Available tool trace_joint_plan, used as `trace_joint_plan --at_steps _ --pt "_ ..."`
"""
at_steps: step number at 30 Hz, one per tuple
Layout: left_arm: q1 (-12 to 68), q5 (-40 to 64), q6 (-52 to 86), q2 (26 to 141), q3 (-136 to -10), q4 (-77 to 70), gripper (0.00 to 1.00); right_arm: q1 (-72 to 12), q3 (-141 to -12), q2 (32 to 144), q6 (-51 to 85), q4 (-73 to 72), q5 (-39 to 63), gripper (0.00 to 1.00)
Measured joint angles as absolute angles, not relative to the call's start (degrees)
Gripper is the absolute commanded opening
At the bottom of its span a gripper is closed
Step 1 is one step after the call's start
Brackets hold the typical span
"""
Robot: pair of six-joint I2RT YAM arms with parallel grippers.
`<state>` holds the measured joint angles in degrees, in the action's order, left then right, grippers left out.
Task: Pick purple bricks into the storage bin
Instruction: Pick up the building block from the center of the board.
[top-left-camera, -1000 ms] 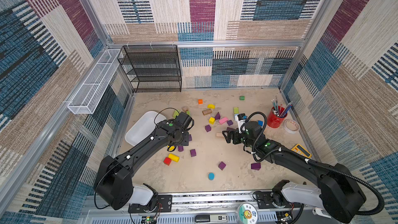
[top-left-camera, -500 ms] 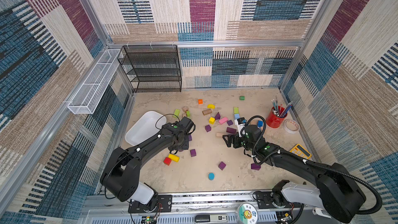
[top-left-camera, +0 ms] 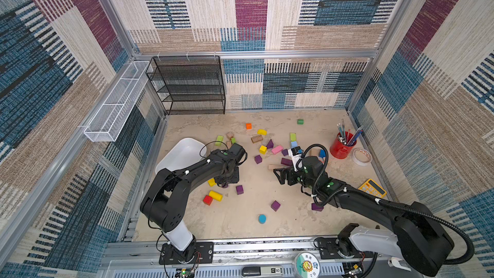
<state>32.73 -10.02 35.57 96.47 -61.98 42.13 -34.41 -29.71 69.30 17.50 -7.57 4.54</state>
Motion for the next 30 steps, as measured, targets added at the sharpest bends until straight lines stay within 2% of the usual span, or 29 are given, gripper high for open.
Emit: trace_joint_plan --at_steps 19,30 --pt "30.39 -7.22 35.57 98.08 -61.71 39.42 0.47 -34.81 -30.24 71.59 17.04 -8.36 4.93 1.0" --pt "30.24 -6.7 35.62 100.33 -61.14 37.56 0.42 -35.07 -31.09 71.68 16.38 -8.58 4.97 0.99"
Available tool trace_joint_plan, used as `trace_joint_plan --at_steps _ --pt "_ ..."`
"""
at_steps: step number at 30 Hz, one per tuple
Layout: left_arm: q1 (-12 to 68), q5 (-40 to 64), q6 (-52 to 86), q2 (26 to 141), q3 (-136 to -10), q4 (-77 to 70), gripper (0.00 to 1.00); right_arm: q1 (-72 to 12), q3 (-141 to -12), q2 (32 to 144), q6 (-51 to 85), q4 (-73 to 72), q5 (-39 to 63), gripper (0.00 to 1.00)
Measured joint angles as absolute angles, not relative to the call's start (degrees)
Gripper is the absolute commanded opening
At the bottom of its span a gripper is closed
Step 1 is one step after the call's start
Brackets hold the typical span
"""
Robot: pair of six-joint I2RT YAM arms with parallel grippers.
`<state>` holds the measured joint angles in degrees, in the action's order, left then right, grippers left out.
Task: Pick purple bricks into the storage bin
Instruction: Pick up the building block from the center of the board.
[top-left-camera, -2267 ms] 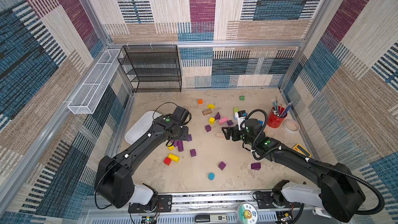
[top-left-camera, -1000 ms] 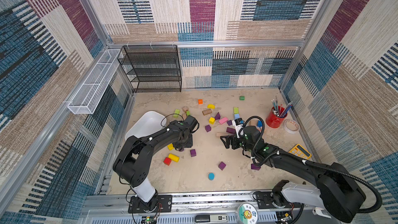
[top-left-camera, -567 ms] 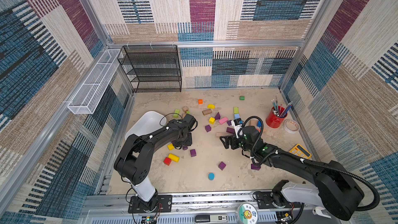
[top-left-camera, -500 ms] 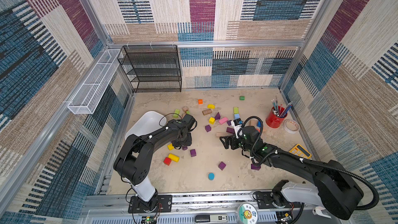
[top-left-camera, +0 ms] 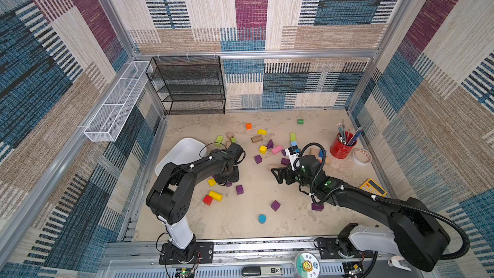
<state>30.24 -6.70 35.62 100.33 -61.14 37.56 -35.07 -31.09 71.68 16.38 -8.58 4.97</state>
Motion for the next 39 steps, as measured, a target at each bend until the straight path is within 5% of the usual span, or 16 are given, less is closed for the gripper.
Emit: trace_joint_plan --at_steps 11,39 --pt "30.13 -6.0 35.73 100.31 -60.53 35.77 0.23 -35.18 -31.11 71.61 16.19 -8.56 4.95 1.0" --pt "24.01 -7.27 33.67 84.12 -64.4 45.56 0.23 -35.24 -27.44 71.9 15.75 -11.99 3.9 1.0"
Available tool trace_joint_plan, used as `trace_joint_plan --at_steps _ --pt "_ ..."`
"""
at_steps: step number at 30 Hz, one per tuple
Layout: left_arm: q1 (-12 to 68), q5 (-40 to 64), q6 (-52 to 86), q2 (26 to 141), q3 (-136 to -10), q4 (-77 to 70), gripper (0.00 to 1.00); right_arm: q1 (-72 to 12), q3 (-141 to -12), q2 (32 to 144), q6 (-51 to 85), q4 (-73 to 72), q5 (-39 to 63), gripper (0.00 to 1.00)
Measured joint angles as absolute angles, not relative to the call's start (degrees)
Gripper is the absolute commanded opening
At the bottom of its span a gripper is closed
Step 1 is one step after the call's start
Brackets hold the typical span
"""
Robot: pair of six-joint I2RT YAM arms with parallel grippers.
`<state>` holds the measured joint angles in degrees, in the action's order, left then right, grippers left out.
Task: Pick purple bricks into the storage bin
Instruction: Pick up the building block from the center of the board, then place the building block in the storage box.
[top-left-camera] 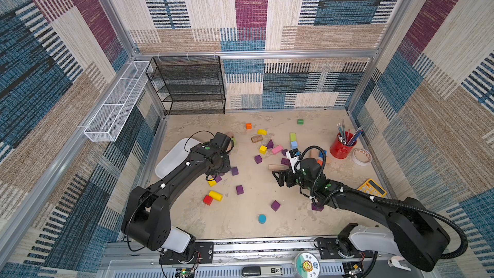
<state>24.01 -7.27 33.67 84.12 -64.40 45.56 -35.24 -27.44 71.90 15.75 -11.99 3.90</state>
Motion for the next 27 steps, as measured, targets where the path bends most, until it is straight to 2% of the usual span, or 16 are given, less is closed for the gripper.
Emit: trace_joint_plan --at_steps 14,27 --pt "9.78 -2.37 31.33 81.52 -67.51 47.86 0.23 -35.38 -21.8 72.71 14.9 -21.93 9.67 1.0" --pt "0.34 3.38 31.53 88.23 -70.5 46.81 0.23 -41.1 -24.99 71.16 10.55 -26.41 11.99 0.99"
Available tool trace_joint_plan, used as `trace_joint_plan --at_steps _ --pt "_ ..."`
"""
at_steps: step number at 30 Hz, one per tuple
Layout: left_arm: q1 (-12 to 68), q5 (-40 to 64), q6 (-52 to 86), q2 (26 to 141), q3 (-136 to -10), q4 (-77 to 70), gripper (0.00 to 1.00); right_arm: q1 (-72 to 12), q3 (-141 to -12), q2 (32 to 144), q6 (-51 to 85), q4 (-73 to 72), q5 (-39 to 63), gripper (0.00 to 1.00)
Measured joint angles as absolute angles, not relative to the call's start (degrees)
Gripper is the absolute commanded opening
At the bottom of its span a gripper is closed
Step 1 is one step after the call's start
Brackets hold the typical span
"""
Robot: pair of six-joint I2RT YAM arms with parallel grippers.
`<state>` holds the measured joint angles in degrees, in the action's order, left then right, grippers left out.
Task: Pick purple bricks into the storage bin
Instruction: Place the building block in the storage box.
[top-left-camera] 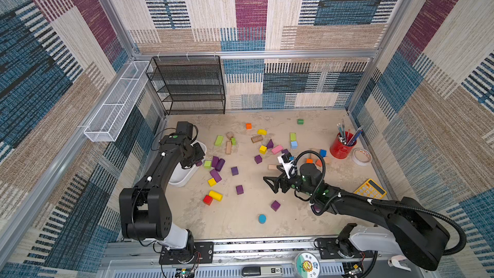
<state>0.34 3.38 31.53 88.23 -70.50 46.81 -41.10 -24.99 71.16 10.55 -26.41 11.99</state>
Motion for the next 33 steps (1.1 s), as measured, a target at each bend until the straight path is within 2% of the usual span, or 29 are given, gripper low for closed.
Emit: trace_joint_plan --at_steps 17,33 --pt "-4.01 6.04 33.12 98.1 -77.01 43.33 0.22 -43.94 -32.86 79.33 3.95 -30.7 12.64 1.0" --pt "-6.28 4.43 37.69 108.14 -82.76 39.13 0.22 -44.31 -29.26 78.65 2.31 -34.3 13.47 1.0"
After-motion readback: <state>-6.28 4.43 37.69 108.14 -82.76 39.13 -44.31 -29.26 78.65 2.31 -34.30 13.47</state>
